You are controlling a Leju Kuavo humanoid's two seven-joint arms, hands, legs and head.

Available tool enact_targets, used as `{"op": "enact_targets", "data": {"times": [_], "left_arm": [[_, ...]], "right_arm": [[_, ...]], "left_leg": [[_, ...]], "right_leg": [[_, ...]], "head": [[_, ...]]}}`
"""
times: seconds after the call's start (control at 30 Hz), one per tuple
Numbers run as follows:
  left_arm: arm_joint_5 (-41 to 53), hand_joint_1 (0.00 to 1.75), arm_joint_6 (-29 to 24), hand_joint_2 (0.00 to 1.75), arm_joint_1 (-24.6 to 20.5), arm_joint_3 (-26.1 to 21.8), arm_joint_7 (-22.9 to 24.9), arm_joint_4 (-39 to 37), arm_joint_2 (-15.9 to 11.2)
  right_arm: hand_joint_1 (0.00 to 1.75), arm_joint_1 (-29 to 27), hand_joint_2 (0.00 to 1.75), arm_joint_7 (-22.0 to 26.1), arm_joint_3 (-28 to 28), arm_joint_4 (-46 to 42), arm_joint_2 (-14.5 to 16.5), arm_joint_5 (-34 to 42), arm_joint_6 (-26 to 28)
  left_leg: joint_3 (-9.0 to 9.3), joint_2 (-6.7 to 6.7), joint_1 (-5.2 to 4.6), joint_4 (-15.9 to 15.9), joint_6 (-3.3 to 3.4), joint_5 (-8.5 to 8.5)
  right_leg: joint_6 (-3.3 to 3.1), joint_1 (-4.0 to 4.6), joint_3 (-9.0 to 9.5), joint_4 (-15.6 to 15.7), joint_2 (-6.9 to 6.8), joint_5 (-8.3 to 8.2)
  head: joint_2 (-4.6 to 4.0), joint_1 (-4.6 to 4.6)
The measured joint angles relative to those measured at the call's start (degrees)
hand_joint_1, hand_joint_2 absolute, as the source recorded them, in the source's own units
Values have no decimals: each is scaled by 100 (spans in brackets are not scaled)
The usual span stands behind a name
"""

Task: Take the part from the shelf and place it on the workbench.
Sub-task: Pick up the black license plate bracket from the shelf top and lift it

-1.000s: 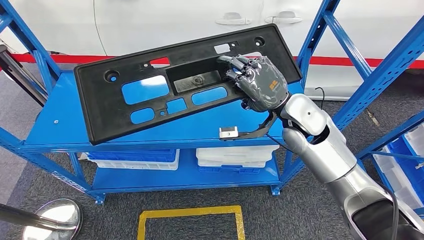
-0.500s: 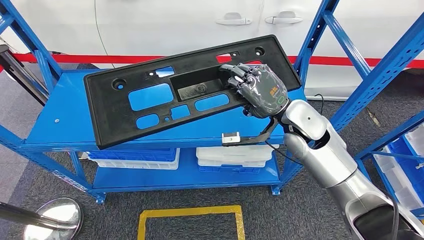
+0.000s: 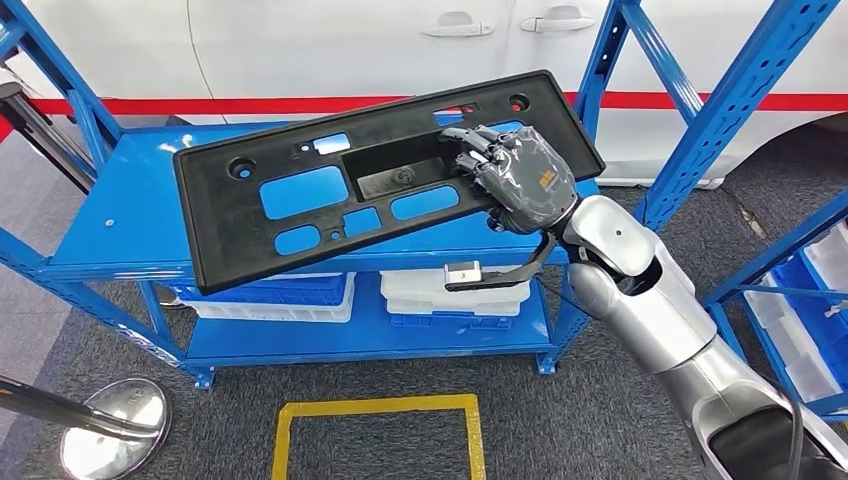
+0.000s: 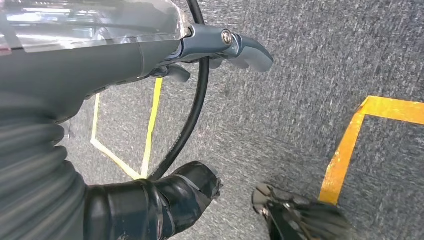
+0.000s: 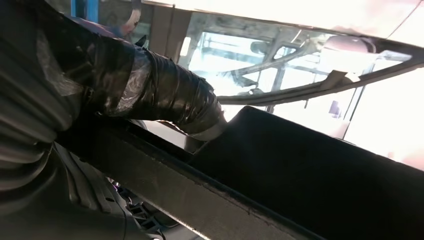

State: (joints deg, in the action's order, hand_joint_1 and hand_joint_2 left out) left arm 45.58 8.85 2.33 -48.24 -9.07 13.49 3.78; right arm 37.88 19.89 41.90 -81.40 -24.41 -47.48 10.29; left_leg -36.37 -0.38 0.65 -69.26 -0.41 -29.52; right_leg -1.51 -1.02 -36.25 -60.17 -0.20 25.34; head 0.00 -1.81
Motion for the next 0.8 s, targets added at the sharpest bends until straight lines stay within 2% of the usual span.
{"op": "enact_targets", "data": {"times": [0.03, 0.07, 0.1, 0.13, 0.2, 0.23, 0.27, 0.33, 0.37, 0.4, 0.43, 0.47, 0.5, 0.53, 0.57, 0.6, 0.63, 0.7, 0.73, 0.77, 0.8], "left_arm": [[4, 0, -3, 175, -16, -4, 0, 1, -1], [11, 0, -5, 175, -32, -11, -1, 1, -1], [22, 0, -8, 175, -44, -22, -1, 2, -1], [37, 0, -12, 175, -52, -37, -2, 2, -1], [66, 0, -22, 175, -54, -71, -3, 2, 1], [75, 0, -25, 175, -56, -83, -3, 2, 1], [83, 0, -26, 175, -58, -89, -4, 2, 2], [104, 0, -29, 175, -62, -92, -3, 2, 3], [116, 0, -32, 175, -62, -94, -2, 2, 3], [128, 0, -34, 175, -62, -96, -1, 2, 4], [136, 0, -37, 175, -62, -98, 1, 2, 4], [140, 0, -38, 175, -63, -99, 2, 2, 4], [145, 0, -38, 175, -64, -99, 2, 2, 4], [149, 0, -39, 175, -65, -100, 2, 2, 5], [153, 0, -39, 175, -65, -101, 2, 2, 7], [160, 0, -39, 175, -64, -101, 2, 2, 9], [169, 0, -39, 175, -63, -102, 2, 2, 11], [186, 0, -39, 175, -59, -104, -2, 2, 14], [192, 0, -38, 175, -58, -105, -3, 2, 15], [196, 0, -38, 175, -58, -107, -4, 2, 15], [200, 0, -38, 175, -61, -110, -5, 2, 12]], "right_arm": [[175, 5, 175, 0, 0, -1, 2, 3, -4], [175, 11, 175, 0, 0, -1, 4, 9, -7], [175, 18, 175, 0, 0, -1, 6, 19, -11], [175, 24, 175, 0, 0, -1, 7, 32, -17], [175, 22, 175, 0, 0, 0, 8, 58, -32], [175, 20, 175, 0, 0, 1, 5, 68, -36], [175, 17, 175, 0, 0, 3, 2, 74, -38], [175, 10, 175, 0, 0, 5, -5, 78, -39], [175, 0, 175, 0, 0, 7, -5, 79, -39], [175, -12, 175, 0, 0, 8, -5, 78, -39], [175, -22, 175, 0, 0, 10, -5, 78, -39], [175, -26, 175, 0, 0, 11, -5, 78, -39], [175, -25, 175, 0, 0, 11, -5, 79, -39], [175, -20, 175, 0, 0, 11, -4, 79, -39], [175, -17, 175, 0, 0, 8, -4, 78, -39], [175, -14, 175, -1, 0, 5, -4, 78, -39], [175, -11, 175, -1, 0, 2, -4, 78, -39], [175, -9, 175, -2, 0, -4, -5, 78, -39], [175, -6, 175, -2, 0, -7, -4, 78, -40], [175, -6, 175, -2, 0, -9, -4, 78, -40], [175, -3, 175, -3, 0, -11, -3, 78, -41]], "left_leg": [[307, -2, -13, 434, 41, 44], [541, -5, -28, 789, 77, 45], [673, -8, -45, 1017, 108, 20], [715, -10, -61, 1115, 129, 3], [676, 6, -51, 1189, 188, 107], [651, 21, -38, 1226, 231, 165], [613, 35, -26, 1258, 276, 228], [496, 46, -34, 1250, 333, 318], [425, 46, -43, 1225, 341, 354], [351, 46, -51, 1194, 341, 387], [274, 46, -56, 1155, 335, 415], [198, 45, -58, 1106, 325, 437], [128, 44, -59, 1051, 311, 452], [63, 42, -65, 997, 292, 467], [18, 40, -70, 959, 268, 486], [-11, 38, -74, 936, 240, 514], [-31, 37, -76, 932, 207, 552], [-59, 28, -81, 937, 135, 601], [-102, 24, -80, 887, 102, 519], [-164, 20, -75, 743, 71, 336], [-245, 21, -55, 494, 45, 69]], "right_leg": [[19, 11, -33, -10, -2, -27], [49, 15, -51, -9, -7, -59], [82, 15, -58, 4, -11, -96], [120, 13, -63, 27, -15, -141], [191, 8, -75, 59, -8, -181], [213, 10, -106, 3, -1, -91], [228, 13, -166, -157, 6, 98], [240, 11, -350, -786, 12, 629], [249, 11, -430, -1132, 13, 812], [257, 11, -451, -1367, 13, 870], [259, 11, -388, -1424, 12, 804], [253, 12, -226, -1277, 12, 656], [238, 13, 17, -963, 12, 518], [219, 27, 273, -597, 13, 461], [196, 43, 467, -295, 14, 452], [174, 61, 574, -101, 16, 474], [157, 80, 597, -26, 18, 491], [95, 59, 535, 24, 4, 396], [48, 40, 494, 52, -7, 339], [3, 18, 436, 76, -19, 270], [-28, 7, 370, 85, -28, 205]], "head": [[0, -1], [0, -1], [0, -2], [0, -2], [0, -2], [0, -3], [0, -4], [0, -5], [0, -4], [0, -4], [0, -4], [0, -4], [0, -4], [0, -3], [0, -2], [0, -2], [0, -2], [0, -3], [0, -1], [0, 0], [0, 1]]}}
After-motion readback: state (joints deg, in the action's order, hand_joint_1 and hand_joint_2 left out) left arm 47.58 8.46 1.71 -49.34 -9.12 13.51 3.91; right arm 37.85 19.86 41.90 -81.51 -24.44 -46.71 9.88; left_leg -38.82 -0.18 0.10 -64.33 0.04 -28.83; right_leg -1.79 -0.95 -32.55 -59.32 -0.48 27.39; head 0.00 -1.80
